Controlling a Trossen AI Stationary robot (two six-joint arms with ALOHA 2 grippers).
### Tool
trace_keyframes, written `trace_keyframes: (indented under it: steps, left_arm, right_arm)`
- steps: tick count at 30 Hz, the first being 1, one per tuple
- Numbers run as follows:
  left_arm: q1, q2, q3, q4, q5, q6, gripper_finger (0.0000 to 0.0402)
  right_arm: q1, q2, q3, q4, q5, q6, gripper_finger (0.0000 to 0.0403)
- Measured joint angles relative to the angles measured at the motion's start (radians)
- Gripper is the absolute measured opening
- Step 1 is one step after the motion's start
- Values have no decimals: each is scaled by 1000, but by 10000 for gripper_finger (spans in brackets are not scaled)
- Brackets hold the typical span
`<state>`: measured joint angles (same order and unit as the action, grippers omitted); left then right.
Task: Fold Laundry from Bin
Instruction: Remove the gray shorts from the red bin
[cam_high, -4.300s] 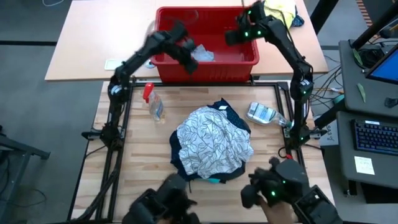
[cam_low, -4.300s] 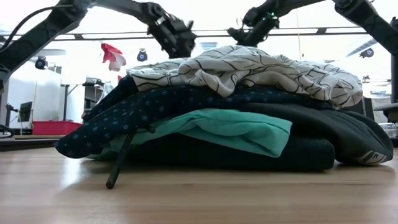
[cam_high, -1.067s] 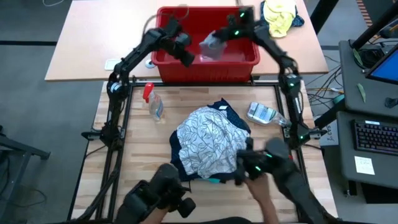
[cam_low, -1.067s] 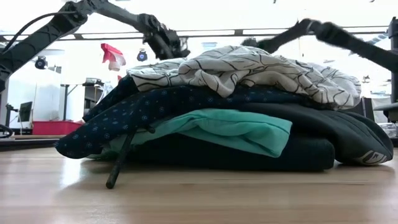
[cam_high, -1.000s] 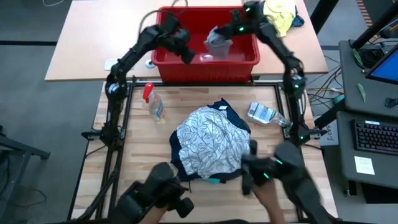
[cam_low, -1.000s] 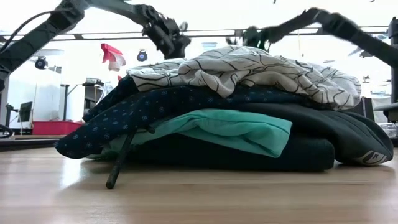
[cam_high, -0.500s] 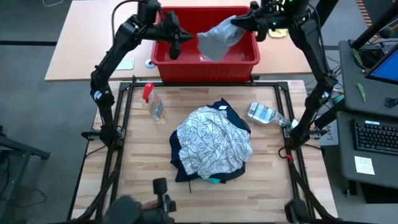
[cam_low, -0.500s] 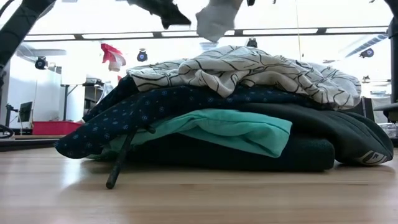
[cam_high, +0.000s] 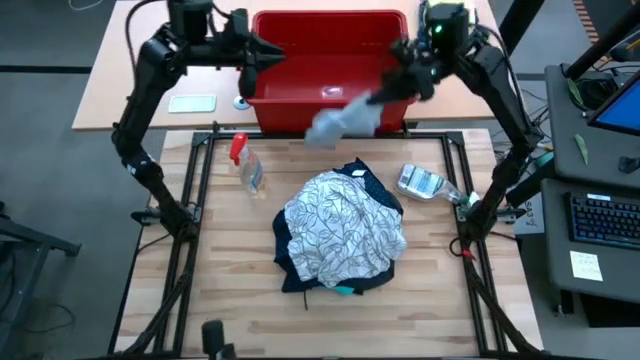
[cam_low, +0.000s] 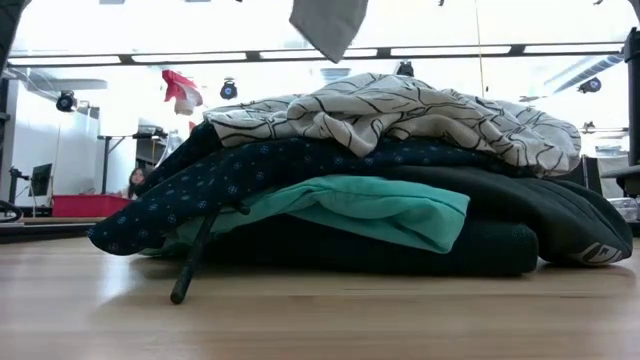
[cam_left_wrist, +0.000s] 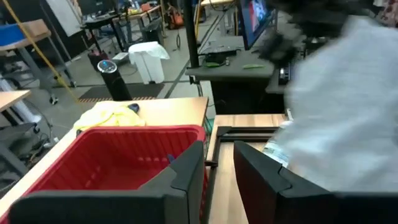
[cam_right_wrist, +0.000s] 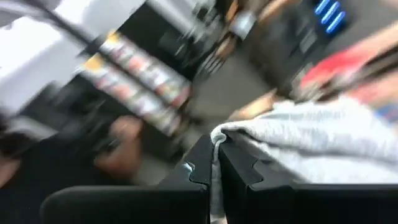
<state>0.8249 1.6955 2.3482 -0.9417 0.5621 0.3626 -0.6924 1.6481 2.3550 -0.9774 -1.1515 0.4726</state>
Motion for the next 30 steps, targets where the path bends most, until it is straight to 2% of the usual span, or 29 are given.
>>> trace_keyframes:
  steps: [4,9,13,19,23,25,28,30]
  left_arm:
    - [-3,-17,-2,-30,-4,-26,75]
    - [-4,-50,-1,-30,0,-66,75]
    - [-4,-60,-1,-48,-1,-70,75]
    - [-4,-66,-1,-59,-4,-92,75]
    - [-5,-66,-1,-74,-4,-96,75]
    - [-5,-66,-1,-84,-3,-112,75]
    - [-4,-74,-1,-118,-5,-114,75]
    - [-4,-83,-1,-133,-4,-94,75]
  right_arm:
    - [119,-10,0,-136,-38,79,9]
    - [300,-24,0,-219,-28,243,9]
    - [420,-13,0,-269,1,280,9]
    - [442,58,-6,-385,59,87,9]
    - [423,136,-16,-598,39,-104,9]
    - [424,155,-40,-579,-12,-112,9]
    - [438,160,-50,-575,-185,-36,9]
    - [444,146,-45,-593,-208,-7,9]
